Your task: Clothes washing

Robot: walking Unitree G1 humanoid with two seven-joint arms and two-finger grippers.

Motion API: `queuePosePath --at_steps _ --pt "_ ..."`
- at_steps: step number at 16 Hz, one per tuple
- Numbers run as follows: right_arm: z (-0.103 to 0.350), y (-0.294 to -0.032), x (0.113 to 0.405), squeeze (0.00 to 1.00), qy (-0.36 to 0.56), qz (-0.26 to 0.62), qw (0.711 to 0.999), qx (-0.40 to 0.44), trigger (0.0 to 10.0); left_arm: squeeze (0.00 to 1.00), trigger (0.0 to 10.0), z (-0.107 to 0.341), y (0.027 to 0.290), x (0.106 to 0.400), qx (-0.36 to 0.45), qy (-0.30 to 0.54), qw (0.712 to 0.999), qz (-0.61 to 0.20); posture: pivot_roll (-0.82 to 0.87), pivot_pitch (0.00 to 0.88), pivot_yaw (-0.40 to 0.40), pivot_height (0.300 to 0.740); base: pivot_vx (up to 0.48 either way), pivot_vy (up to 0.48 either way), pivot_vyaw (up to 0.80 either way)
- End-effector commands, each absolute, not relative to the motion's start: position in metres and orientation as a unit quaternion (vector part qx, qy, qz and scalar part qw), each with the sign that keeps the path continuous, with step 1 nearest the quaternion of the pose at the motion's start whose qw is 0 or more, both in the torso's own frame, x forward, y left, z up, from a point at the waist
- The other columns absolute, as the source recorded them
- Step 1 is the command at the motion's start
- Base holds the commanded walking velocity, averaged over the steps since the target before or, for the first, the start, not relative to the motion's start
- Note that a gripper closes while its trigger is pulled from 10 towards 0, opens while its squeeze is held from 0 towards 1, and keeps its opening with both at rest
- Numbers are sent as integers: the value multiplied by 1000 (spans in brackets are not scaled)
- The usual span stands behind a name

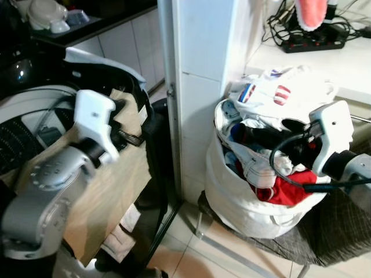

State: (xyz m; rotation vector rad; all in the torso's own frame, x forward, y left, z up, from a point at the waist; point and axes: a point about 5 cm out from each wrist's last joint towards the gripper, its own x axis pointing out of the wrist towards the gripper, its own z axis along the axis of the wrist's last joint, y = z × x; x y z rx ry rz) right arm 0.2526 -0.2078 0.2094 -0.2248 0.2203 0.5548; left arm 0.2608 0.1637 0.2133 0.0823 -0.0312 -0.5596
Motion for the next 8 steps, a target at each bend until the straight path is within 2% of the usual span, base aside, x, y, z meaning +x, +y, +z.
queuePosePath --at_steps 1,3,4,8 --pt "208 -214 256 1000 128 287 941 -123 10000 0 10000 204 160 260 28 10 953 -300 -44 0 71 740 0 0 0" --pt "216 -237 262 1000 167 335 908 -190 10000 0 10000 198 150 256 54 39 942 -328 -40 0 60 740 0 0 0" --pt "220 -246 266 1000 182 344 898 -207 10000 0 10000 198 148 252 39 46 934 -352 -43 0 61 740 0 0 0" --pt "220 -263 291 1000 188 350 881 -258 10000 0 10000 193 147 249 42 72 926 -368 -41 0 62 740 0 0 0"
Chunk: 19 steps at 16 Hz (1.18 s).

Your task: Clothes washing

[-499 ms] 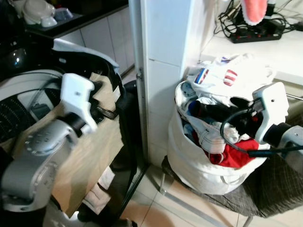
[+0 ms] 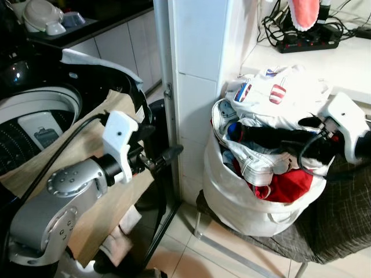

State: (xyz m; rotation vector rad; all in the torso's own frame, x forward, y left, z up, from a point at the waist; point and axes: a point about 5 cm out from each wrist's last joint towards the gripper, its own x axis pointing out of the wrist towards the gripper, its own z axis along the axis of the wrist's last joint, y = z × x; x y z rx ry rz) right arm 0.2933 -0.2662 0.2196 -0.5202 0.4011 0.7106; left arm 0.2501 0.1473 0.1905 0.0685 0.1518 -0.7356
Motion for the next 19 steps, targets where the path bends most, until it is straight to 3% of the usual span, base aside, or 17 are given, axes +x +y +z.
queuePosePath --at_steps 1,3,4,6,7,8,19 --pt "216 -264 296 1000 197 360 874 -259 10000 0 10000 190 147 251 44 88 929 -357 -37 0 60 740 0 0 0" --pt "205 -268 308 1000 218 359 860 -290 10000 0 10000 190 148 252 34 92 932 -349 -32 0 57 740 0 0 0" --pt "201 -270 312 0 223 350 856 -308 10000 0 10000 191 149 253 43 86 932 -348 -28 0 55 740 0 0 0" --pt "194 -272 318 0 235 356 847 -317 10000 0 10000 191 150 253 47 82 934 -344 -18 0 48 740 0 0 0" --pt "193 -273 319 0 239 357 846 -315 3216 0 10000 191 150 254 48 83 935 -342 -16 0 46 740 0 0 0" --pt "192 -274 321 0 239 360 846 -312 0 0 10000 191 152 254 49 84 936 -338 -17 0 47 740 0 0 0" --pt "199 -282 324 0 229 380 846 -295 0 0 10000 193 144 259 32 67 939 -335 -40 0 58 740 0 0 0"
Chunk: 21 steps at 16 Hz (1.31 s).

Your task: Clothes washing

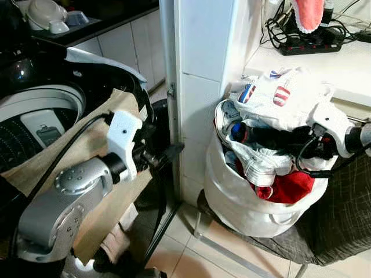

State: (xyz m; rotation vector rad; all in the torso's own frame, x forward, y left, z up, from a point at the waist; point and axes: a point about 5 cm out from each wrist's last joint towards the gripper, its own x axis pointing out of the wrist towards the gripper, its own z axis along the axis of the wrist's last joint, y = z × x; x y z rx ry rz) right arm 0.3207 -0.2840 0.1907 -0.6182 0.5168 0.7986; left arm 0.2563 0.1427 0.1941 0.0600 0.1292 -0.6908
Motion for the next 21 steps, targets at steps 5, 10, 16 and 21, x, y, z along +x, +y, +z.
queuePosePath --at_steps 5,10,16,21 --pt "206 -272 326 0 218 406 841 -284 0 0 10000 193 144 260 9 59 946 -319 -39 0 27 740 0 0 0" --pt "213 -269 330 0 198 414 849 -264 0 0 10000 198 142 261 -1 44 953 -301 -35 0 34 740 0 0 0" --pt "238 -257 326 0 87 396 892 -199 0 329 10000 211 146 286 -63 5 973 -222 -30 0 37 740 0 0 0" --pt "266 -223 317 0 -45 405 911 -56 0 1000 10000 248 125 282 167 -136 930 -298 -37 0 47 740 0 0 0"
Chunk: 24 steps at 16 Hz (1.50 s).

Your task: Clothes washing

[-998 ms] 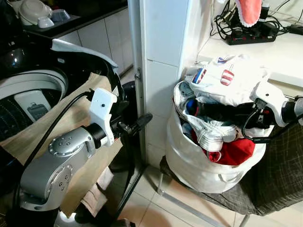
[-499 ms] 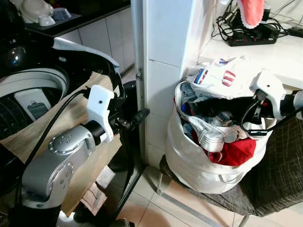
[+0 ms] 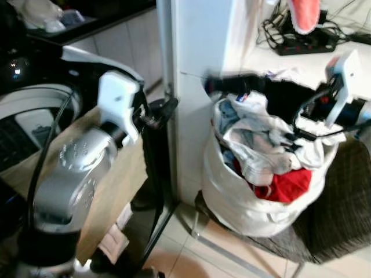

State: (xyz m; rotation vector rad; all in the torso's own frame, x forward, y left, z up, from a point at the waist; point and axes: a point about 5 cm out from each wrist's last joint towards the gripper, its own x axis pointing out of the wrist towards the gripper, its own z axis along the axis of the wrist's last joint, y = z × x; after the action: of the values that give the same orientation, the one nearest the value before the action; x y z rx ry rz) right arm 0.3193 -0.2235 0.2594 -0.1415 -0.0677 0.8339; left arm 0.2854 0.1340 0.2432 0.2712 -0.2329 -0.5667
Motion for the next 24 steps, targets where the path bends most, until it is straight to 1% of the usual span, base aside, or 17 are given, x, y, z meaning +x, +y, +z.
queuePosePath --at_steps 1,2,3,4,6,8,9,10,11,15,16,17,24 --pt "265 -214 314 0 -40 422 904 -62 0 1000 10000 257 111 276 181 -175 900 -356 -39 0 50 740 0 0 0" --pt "265 -205 312 0 -40 433 897 -75 0 1000 10000 264 99 270 183 -199 877 -397 -37 0 48 740 0 0 0" --pt "265 -199 311 0 -41 441 893 -85 0 1000 10000 266 93 267 185 -207 864 -421 -37 0 46 740 0 0 0" --pt "265 -197 310 0 -41 443 891 -88 0 1000 10000 266 92 267 186 -208 861 -426 -36 0 45 740 0 0 0" --pt "268 -182 304 0 -41 463 880 -97 0 1000 10000 266 90 268 212 -219 851 -428 -32 0 42 740 0 0 0" --pt "272 -174 299 0 -43 479 872 -96 0 1000 10000 257 90 273 258 -209 848 -413 -31 0 40 740 0 0 0" --pt "273 -168 294 0 -42 497 862 -92 0 1000 10000 250 93 279 297 -197 846 -397 -30 0 39 740 0 0 0" --pt "274 -163 291 0 -40 509 855 -88 0 180 10000 245 96 284 324 -188 846 -380 -33 0 40 740 0 0 0" --pt "273 -158 287 0 -36 522 847 -92 0 0 10000 244 97 286 328 -183 845 -382 -34 0 42 740 0 0 0" --pt "270 -152 281 0 -26 542 835 -96 0 0 10000 243 98 288 340 -181 843 -377 -36 0 42 740 0 0 0" --pt "270 -152 280 0 -24 541 835 -96 0 0 10000 243 101 290 342 -183 846 -366 -37 0 43 740 0 0 0" --pt "270 -154 280 0 -23 534 839 -97 0 0 0 245 105 292 332 -186 853 -357 -35 0 43 740 0 0 0" --pt "265 -156 281 0 -12 522 846 -108 0 0 0 243 104 289 310 -189 853 -376 -38 0 46 740 0 0 0"
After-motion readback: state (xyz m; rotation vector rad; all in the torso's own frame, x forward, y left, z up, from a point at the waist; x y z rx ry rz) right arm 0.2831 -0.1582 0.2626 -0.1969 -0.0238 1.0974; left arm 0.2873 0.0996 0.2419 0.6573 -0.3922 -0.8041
